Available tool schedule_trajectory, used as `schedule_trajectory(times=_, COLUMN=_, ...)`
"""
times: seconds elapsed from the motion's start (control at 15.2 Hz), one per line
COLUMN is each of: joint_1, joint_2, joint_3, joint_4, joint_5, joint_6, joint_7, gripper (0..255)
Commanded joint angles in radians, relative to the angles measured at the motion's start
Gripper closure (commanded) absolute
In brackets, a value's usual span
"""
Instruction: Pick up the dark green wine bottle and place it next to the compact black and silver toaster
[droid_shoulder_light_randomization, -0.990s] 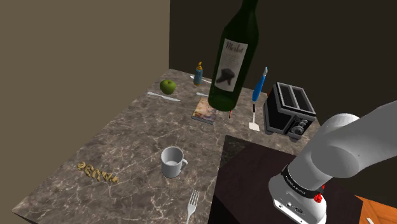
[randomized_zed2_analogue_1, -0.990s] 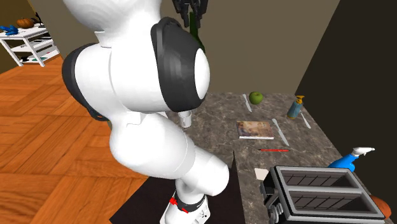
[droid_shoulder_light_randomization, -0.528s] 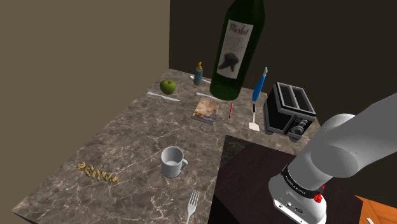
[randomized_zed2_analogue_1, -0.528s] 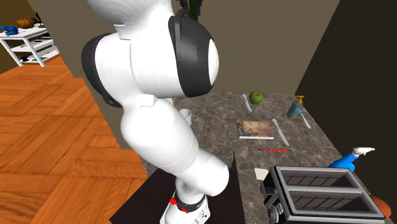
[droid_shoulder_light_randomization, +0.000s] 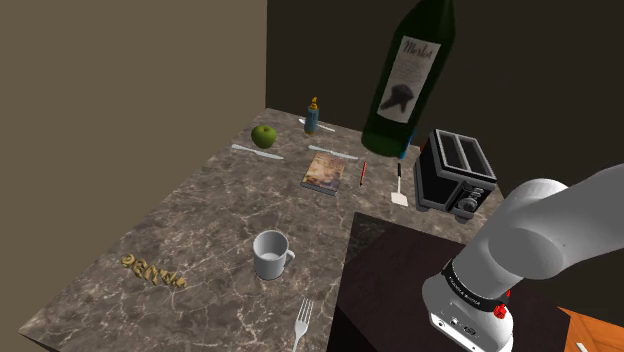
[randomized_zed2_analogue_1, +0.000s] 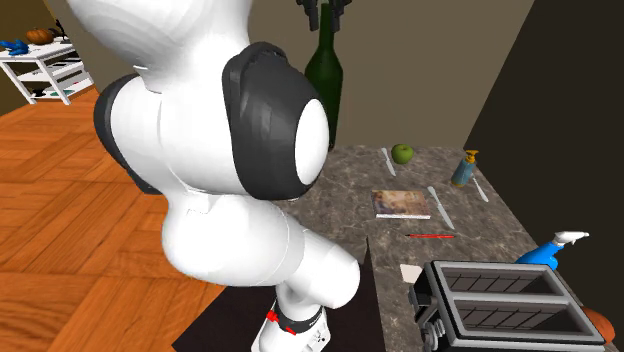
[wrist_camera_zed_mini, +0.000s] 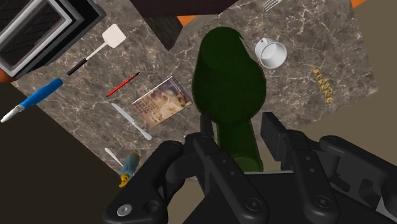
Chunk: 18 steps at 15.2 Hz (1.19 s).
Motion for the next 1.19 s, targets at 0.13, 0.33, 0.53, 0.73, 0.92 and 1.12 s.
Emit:
schedule_trajectory(times=0.13, joint_1=0.004, joint_2=-0.101, joint_3=-0.093, joint_4=-0.112, joint_5=-0.028, joint_6=0.009, joint_7=-0.103, gripper=255)
schedule_trajectory(times=0.33, joint_1=0.008, joint_2=-0.162, joint_3=-0.159, joint_4=-0.176, joint_5=-0.063, joint_6=0.011, joint_7=-0.177, gripper=255)
schedule_trajectory(times=0.53, joint_1=0.010, joint_2=-0.214, joint_3=-0.224, joint_4=-0.228, joint_5=-0.103, joint_6=0.013, joint_7=-0.249, gripper=255)
schedule_trajectory(times=0.73, joint_1=0.014, joint_2=-0.258, joint_3=-0.288, joint_4=-0.269, joint_5=-0.150, joint_6=0.014, joint_7=-0.320, gripper=255)
schedule_trajectory(times=0.92, joint_1=0.016, joint_2=-0.295, joint_3=-0.352, joint_4=-0.299, joint_5=-0.200, joint_6=0.015, joint_7=-0.390, gripper=255)
schedule_trajectory(times=1.12, joint_1=0.019, joint_2=-0.324, joint_3=-0.417, joint_4=-0.320, joint_5=-0.253, joint_6=0.017, joint_7=-0.460, gripper=255)
